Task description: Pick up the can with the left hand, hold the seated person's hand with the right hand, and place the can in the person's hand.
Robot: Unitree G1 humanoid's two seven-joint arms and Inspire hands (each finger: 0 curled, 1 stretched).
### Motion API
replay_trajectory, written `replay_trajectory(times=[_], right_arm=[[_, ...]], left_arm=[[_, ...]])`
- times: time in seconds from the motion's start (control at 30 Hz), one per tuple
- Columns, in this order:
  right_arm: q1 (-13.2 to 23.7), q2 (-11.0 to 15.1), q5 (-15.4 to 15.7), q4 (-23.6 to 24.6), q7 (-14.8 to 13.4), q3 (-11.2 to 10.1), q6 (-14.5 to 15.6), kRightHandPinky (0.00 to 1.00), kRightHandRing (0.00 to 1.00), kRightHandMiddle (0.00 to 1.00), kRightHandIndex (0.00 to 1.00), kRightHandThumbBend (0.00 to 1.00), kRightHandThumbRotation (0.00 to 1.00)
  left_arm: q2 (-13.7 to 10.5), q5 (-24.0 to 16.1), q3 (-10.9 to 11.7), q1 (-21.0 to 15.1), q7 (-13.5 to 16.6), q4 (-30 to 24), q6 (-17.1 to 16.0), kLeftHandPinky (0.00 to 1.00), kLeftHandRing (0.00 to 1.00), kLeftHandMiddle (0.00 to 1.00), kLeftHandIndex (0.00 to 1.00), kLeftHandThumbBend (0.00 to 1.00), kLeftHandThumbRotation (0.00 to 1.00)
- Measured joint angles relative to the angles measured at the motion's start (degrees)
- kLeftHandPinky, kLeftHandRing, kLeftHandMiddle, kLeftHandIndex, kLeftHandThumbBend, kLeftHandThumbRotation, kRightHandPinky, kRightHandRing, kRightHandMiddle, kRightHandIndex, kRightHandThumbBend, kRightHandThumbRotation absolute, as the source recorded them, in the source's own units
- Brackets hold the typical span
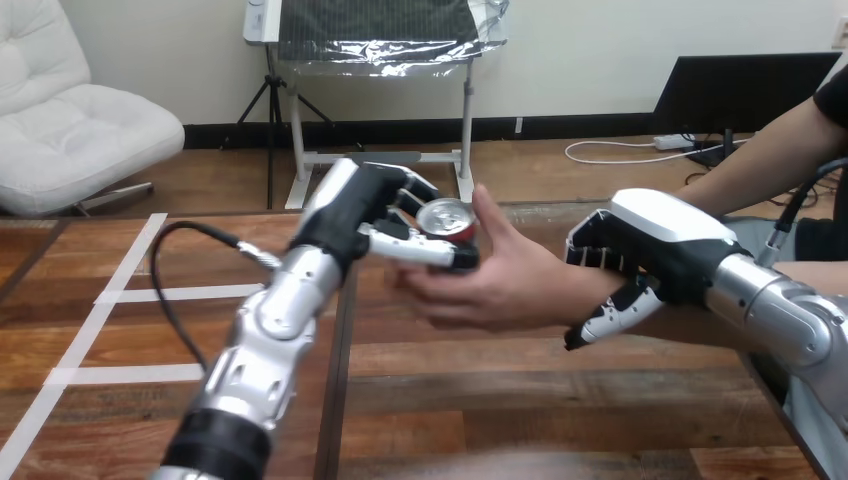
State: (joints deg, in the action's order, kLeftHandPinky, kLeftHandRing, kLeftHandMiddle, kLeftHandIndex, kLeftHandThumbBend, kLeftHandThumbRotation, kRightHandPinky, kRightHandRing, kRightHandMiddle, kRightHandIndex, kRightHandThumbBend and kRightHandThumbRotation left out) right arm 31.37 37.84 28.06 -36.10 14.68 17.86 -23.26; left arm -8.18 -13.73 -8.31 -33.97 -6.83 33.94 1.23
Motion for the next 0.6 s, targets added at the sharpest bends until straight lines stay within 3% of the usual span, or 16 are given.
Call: replay_trajectory(times=[0.6], right_arm=[[0.41, -0.69, 0.02, 1.23, 0.36, -0.01, 3.08, 0.35, 0.38, 0.42, 0.42, 0.76, 0.19]], left_arm=[[2.63, -0.09, 0.00, -3.83, 1.03, 4.76, -0.37, 0.28, 0.34, 0.40, 0.44, 0.72, 0.00]])
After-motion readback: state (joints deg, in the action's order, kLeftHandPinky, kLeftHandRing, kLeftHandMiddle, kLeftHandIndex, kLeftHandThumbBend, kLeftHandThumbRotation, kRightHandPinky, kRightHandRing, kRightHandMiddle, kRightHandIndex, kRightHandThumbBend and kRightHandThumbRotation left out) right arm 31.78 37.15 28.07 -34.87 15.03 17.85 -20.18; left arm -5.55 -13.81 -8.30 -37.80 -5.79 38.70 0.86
